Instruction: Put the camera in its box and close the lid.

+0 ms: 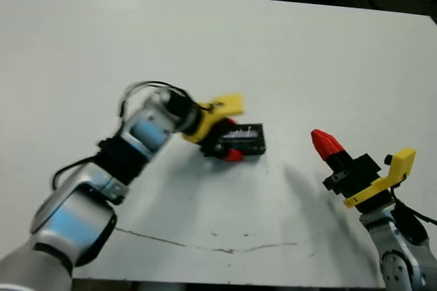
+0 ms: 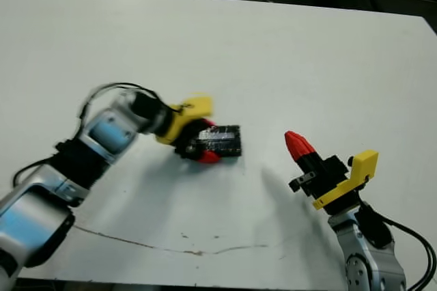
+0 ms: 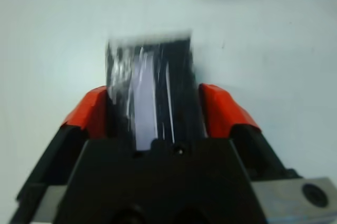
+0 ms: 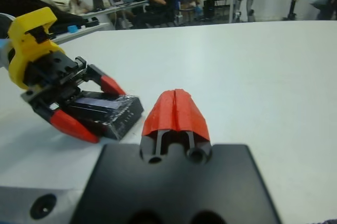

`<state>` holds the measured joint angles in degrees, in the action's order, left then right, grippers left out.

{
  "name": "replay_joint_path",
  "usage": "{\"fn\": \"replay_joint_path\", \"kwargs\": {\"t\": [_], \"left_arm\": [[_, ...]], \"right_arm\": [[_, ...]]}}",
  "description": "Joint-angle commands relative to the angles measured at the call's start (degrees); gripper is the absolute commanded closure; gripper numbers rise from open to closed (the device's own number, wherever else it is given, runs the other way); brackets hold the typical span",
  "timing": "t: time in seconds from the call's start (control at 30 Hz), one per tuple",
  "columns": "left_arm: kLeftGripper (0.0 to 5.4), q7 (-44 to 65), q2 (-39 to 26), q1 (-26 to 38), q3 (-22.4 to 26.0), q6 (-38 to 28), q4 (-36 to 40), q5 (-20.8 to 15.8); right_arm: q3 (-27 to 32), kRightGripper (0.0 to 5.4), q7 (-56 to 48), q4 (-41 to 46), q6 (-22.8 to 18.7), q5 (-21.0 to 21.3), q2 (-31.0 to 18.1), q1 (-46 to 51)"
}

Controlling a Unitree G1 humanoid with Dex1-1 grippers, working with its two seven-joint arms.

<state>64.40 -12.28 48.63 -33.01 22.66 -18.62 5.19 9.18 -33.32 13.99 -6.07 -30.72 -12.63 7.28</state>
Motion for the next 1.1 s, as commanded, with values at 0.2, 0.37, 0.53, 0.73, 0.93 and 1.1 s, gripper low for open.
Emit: {"fn": "replay_joint_path", "kwargs": {"t": [0.2,0.37,0.53,0.73,0.93,1.1], "left_arm": [[0.15,0.11,-0.95,-3.85,-2.14,0.76,0.46,1.22],[0.02,0.16,-1.28,-4.1,-1.25,0.72,0.33,0.41],[0.02,-0.39,-1.4,-4.36,-0.65,0.2,0.2,0.29],[0.02,-2.19,-0.84,-5.25,1.57,-3.09,-2.41,-0.74],[0.02,-5.16,-0.35,-7.82,3.53,-5.27,-7.49,-0.92],[0.02,-7.67,-1.38,-11.59,3.98,-10.27,-7.89,-0.22]], "right_arm": [[0.29,5.4,0.26,-0.04,0.58,0.11,-0.06,0.33],[0.25,5.4,0.74,0.39,0.25,0.36,-0.16,0.48],[0.19,5.4,0.26,0.04,0.42,0.12,-0.21,0.29],[0.19,5.4,0.14,-0.09,0.24,-0.26,-0.1,0.45],[0.2,5.4,0.04,-0.09,0.41,-0.16,-0.15,0.64],[0.03,5.4,-0.01,0.07,0.25,-0.05,-0.24,0.67]]}}
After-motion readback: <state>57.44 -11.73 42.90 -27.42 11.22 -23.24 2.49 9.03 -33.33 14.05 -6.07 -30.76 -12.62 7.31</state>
